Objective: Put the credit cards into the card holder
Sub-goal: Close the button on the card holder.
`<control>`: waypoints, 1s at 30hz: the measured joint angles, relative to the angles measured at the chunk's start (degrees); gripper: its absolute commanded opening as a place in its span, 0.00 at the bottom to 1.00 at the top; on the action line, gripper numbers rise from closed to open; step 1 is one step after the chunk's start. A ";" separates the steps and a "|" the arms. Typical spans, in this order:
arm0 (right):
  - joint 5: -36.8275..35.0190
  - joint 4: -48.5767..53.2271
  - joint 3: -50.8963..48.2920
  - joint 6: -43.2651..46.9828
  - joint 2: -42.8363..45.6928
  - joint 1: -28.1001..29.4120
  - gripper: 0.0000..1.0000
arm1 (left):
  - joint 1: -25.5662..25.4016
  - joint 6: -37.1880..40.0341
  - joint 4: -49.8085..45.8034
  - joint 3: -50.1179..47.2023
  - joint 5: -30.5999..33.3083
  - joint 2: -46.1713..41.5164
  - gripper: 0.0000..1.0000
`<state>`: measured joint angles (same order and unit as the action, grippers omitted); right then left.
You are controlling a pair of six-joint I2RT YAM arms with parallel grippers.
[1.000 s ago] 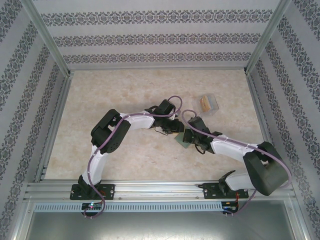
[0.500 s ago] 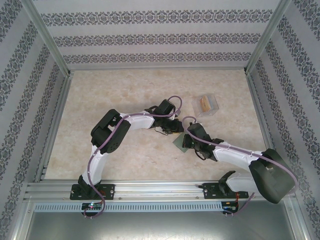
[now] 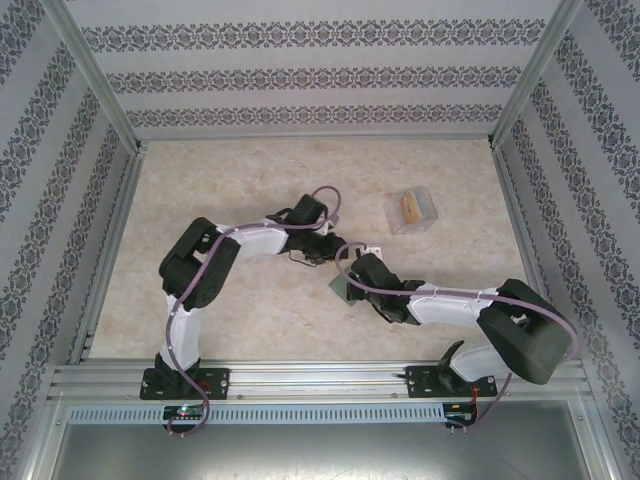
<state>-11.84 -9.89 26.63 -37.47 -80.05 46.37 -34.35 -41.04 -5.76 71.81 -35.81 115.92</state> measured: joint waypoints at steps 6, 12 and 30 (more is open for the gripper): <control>-4.02 -5.31 -0.46 0.63 -3.21 3.32 0.00 | 6.97 -0.46 0.28 -7.45 0.00 -7.58 0.31; -10.21 -12.37 -2.16 1.66 -6.32 8.02 0.00 | 13.18 -1.49 0.09 -12.24 0.87 -11.69 0.32; -6.49 -10.14 -4.61 8.31 0.61 6.93 0.40 | 14.49 -1.95 -0.26 -13.09 1.88 -14.95 0.35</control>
<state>-18.33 -20.03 22.02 -29.17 -79.44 53.30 -19.86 -42.98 -6.02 58.72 -33.93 100.97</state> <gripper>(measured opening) 0.272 0.336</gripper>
